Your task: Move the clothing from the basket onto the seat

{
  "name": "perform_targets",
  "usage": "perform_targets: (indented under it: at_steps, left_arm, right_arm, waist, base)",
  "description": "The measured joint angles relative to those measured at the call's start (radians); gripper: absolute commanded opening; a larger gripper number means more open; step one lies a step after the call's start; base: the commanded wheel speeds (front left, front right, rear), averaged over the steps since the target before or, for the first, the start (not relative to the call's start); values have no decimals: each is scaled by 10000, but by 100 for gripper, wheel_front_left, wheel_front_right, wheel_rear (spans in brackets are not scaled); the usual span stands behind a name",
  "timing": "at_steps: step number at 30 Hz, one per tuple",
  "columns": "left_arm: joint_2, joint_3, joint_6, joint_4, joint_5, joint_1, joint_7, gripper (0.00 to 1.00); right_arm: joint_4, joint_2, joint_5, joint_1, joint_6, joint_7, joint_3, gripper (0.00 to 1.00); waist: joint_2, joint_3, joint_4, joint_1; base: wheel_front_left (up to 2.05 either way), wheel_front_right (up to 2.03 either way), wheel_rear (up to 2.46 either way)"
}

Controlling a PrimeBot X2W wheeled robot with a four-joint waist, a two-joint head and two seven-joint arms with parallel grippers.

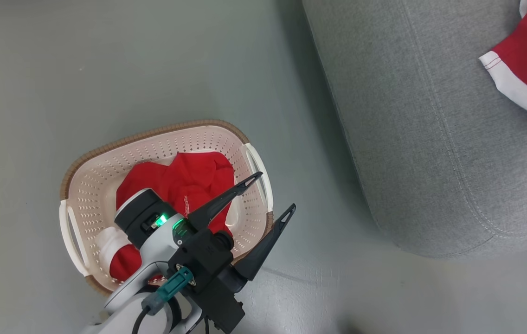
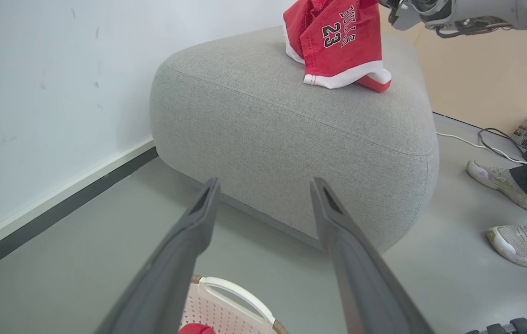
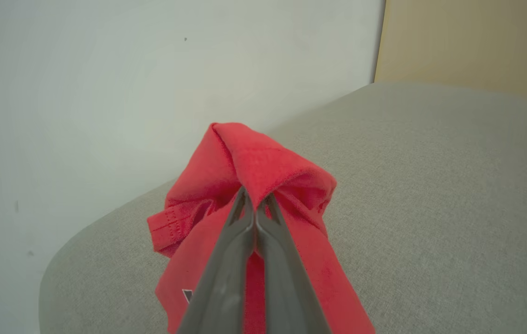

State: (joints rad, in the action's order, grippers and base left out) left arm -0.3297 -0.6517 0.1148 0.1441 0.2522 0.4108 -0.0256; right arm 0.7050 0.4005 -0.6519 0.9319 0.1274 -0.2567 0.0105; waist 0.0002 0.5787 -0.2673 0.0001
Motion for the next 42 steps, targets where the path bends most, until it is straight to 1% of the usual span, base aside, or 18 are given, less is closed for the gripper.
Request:
perform_targets:
  at_steps: [6, 8, 9, 10, 17, 24, 31, 37, 42]
  left_arm:
    - [-25, -4, 8, -75, 2, 31, 12, 100]
    - [-25, -12, 8, -117, 2, 107, 21, 100]
    - [-17, -21, 10, -161, 8, 156, 29, 100]
    - [-17, -25, 10, -198, 15, 177, 59, 100]
    - [59, -67, 12, -500, 54, 209, 257, 100]
    - [205, -117, 13, -823, 130, 216, 472, 100]
    - [408, -75, 0, -1266, 408, 197, 731, 100]
    - [606, -40, -92, -1651, 545, 110, 974, 100]
    - [825, -2, -186, -1904, 635, 52, 1162, 100]
  right_arm:
    - [629, -228, 0, -62, 0, 0, 148, 0]
    - [723, -228, 6, -58, 0, 0, 173, 44]
    - [823, -209, 12, -48, 0, 0, 182, 94]
    - [892, -188, 13, -44, 0, 0, 196, 100]
    - [970, -362, 330, -96, 0, 0, 79, 100]
    - [959, -669, 662, -542, 0, 0, -144, 100]
    - [360, -1164, 1129, -1337, -44, 2, -550, 100]
    - [-209, -1285, 1565, -1894, -217, 0, -884, 100]
    - [-767, -1429, 1881, -2475, -286, 2, -1172, 100]
  waist:
    - [-1, 148, 20, 0]
    - [-1, 157, 26, -1]
    - [-1, 150, 33, 0]
    - [-2, 138, 45, 0]
    - [-1, -76, 114, -1]
    - [-2, -443, 171, -1]
    - [-2, -969, 246, -2]
    - [-2, -1448, 398, -2]
    - [-2, -1863, 656, -2]
  base:
    - [0, 0, 0]
    - [0, 0, 0]
    - [0, 0, 0]
    - [0, 0, 0]
    - [0, 0, 0]
    - [0, 0, 0]
    - [0, 0, 0]
    - [0, 0, 0]
    - [0, 0, 0]
